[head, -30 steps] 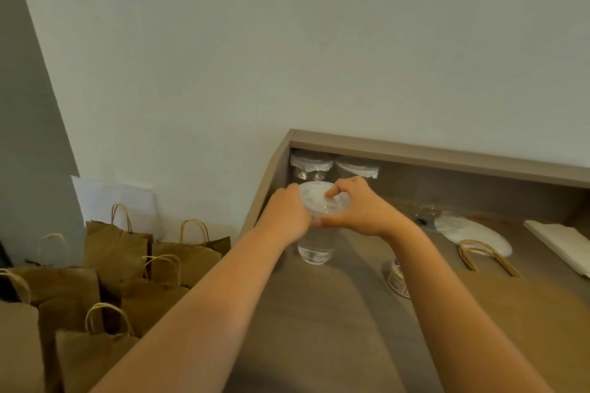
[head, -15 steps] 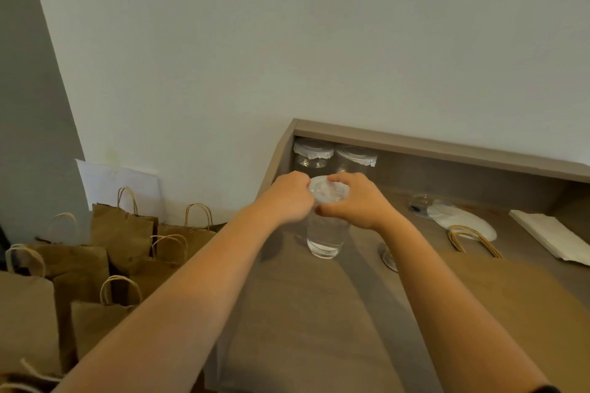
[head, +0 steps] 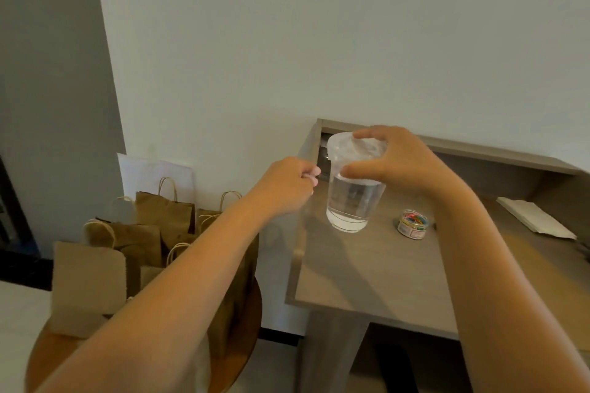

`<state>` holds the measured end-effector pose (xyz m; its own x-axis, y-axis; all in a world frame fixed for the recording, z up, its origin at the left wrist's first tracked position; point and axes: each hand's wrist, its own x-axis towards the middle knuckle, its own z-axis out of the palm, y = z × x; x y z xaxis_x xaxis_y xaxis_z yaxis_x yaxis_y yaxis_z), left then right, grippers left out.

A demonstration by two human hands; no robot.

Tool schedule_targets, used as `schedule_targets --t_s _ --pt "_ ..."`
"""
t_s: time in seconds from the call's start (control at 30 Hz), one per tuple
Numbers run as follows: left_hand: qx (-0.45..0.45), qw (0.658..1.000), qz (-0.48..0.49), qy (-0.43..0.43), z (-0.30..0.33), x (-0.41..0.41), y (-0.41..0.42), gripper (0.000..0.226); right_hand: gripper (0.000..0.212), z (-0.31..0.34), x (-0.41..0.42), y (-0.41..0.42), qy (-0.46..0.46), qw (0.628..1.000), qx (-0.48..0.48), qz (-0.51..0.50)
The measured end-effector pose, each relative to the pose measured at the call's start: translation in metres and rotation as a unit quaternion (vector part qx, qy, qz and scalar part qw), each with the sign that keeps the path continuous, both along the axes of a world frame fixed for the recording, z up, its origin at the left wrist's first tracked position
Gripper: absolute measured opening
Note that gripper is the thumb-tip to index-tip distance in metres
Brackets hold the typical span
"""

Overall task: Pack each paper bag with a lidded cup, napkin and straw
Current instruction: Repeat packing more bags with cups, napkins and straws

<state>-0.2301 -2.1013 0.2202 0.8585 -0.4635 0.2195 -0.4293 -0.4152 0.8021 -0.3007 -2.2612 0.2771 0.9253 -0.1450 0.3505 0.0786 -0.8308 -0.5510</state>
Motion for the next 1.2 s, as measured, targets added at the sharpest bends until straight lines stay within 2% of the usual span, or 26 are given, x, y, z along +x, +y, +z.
schedule_targets --t_s 0.23,0.4,0.57,0.77,0.93,1.0,1.13,1.2 --pt "0.098 0.995 -0.005 -0.037 -0.016 -0.037 0.08 0.031 0.068 -0.013 -0.041 0.082 0.037 0.998 -0.005 0.051" --pt "0.147 0.988 0.044 0.008 -0.06 -0.041 0.17 0.028 0.067 -0.06 -0.039 0.138 0.095 0.988 -0.01 0.118" --pt "0.155 0.98 0.108 0.067 -0.115 -0.034 0.234 0.024 0.07 -0.118 -0.017 0.178 0.128 0.979 0.015 0.157" --pt "0.155 0.964 0.18 0.118 -0.174 -0.002 0.253 0.027 0.081 -0.185 0.031 0.201 0.138 0.973 -0.018 0.182" --pt "0.208 0.945 0.202 0.152 -0.211 0.03 0.259 0.019 0.084 -0.223 0.073 0.205 0.132 0.967 -0.023 0.217" --pt "0.21 0.943 0.187 0.18 -0.222 0.044 0.258 0.015 0.085 -0.234 0.088 0.205 0.137 0.963 -0.027 0.23" --pt "0.153 0.925 0.143 0.317 -0.231 0.066 0.25 0.033 0.084 -0.251 0.109 0.206 0.152 0.954 -0.03 0.256" --pt "0.201 0.913 0.092 0.344 -0.237 0.075 0.249 0.026 0.084 -0.258 0.115 0.206 0.162 0.95 -0.02 0.266"
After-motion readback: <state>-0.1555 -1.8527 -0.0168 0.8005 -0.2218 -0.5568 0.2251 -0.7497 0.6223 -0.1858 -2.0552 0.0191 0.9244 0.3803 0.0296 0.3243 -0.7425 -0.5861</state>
